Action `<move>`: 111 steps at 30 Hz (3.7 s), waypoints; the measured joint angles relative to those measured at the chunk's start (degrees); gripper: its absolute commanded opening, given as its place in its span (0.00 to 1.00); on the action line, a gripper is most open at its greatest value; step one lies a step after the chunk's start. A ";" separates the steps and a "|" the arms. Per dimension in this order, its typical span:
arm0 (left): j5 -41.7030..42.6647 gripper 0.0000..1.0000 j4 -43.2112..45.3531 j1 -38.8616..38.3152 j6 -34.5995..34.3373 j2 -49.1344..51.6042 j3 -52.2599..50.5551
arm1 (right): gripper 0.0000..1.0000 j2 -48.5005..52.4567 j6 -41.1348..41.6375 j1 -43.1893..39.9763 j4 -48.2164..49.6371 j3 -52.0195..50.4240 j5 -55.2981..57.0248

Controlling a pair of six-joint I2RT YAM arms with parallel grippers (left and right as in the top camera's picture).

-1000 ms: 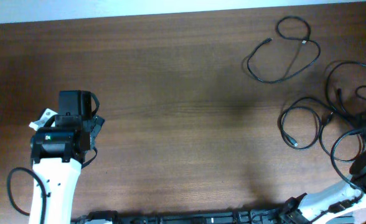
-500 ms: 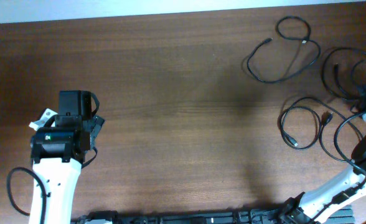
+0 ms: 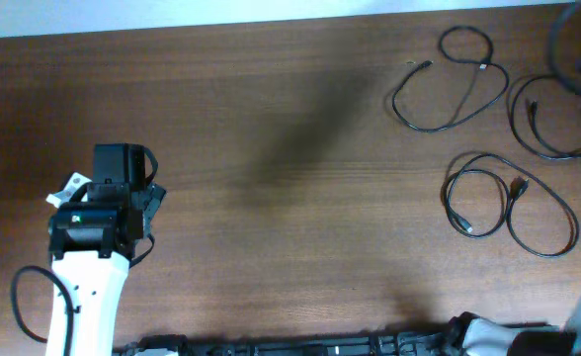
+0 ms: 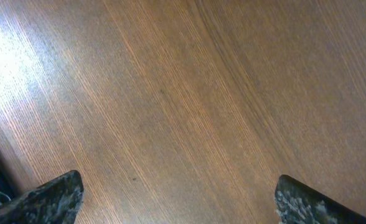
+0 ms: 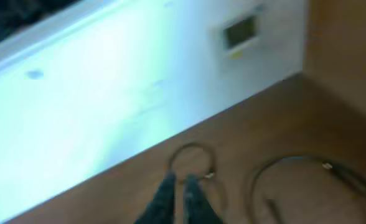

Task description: Untangle cables

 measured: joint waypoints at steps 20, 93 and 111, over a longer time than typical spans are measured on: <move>0.00 0.99 0.04 0.00 0.00 0.00 0.02 | 0.63 -48.28 -9.44 14.80 -51.45 -6.71 -0.33; 0.00 0.99 0.02 0.00 0.00 0.02 0.02 | 0.98 -78.68 -14.64 20.74 20.35 -82.25 2.64; 20.98 0.99 3.06 0.00 36.76 -23.85 0.11 | 0.98 -78.71 -14.67 20.74 20.35 -82.27 2.67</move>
